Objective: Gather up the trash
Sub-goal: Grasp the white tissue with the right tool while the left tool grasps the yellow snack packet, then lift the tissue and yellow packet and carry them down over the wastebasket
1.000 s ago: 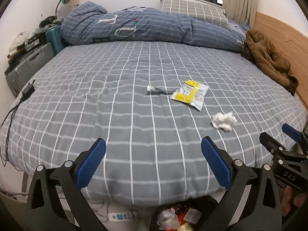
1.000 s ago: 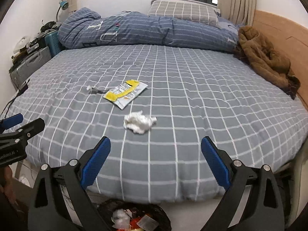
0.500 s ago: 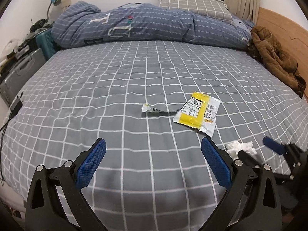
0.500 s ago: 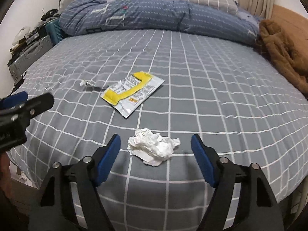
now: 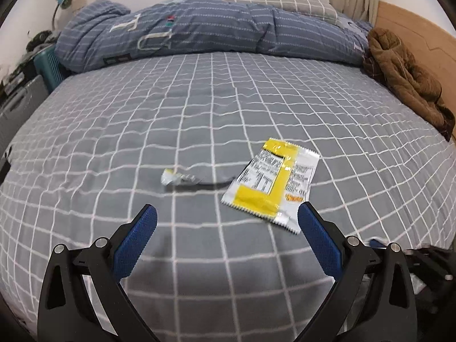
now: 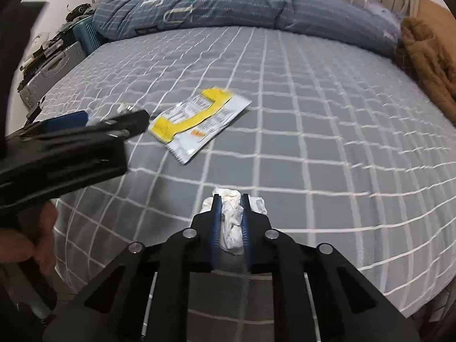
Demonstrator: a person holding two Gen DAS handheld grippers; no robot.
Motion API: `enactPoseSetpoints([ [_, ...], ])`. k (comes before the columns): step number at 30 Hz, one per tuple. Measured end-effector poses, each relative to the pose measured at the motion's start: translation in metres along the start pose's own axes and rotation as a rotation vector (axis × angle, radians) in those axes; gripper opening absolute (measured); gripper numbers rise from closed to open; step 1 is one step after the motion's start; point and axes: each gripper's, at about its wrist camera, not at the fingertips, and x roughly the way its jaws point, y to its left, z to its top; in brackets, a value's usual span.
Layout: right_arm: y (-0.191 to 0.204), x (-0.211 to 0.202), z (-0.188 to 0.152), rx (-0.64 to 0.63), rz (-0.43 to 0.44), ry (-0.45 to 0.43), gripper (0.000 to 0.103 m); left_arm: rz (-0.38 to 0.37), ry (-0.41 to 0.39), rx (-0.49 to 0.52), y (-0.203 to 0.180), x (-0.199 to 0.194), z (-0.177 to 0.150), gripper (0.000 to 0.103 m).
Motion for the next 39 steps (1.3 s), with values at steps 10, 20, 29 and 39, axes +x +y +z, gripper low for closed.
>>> enactPoseSetpoints([
  [10,-0.061,-0.02,0.009,0.069,-0.054,-0.024,0.013,-0.029,0.038,0.039,-0.031,0.046,0.015,0.097],
  [20,-0.075,-0.022,0.009,0.085,-0.048,-0.018,0.013,-0.045,0.088,0.033,-0.039,0.072,0.016,0.091],
  [29,-0.069,-0.025,0.01,0.08,-0.042,-0.025,0.013,-0.059,0.119,0.059,-0.039,0.085,0.015,0.06],
  [39,-0.065,-0.022,0.011,0.068,-0.043,-0.022,0.013,-0.071,0.103,0.041,-0.034,0.082,0.016,0.031],
])
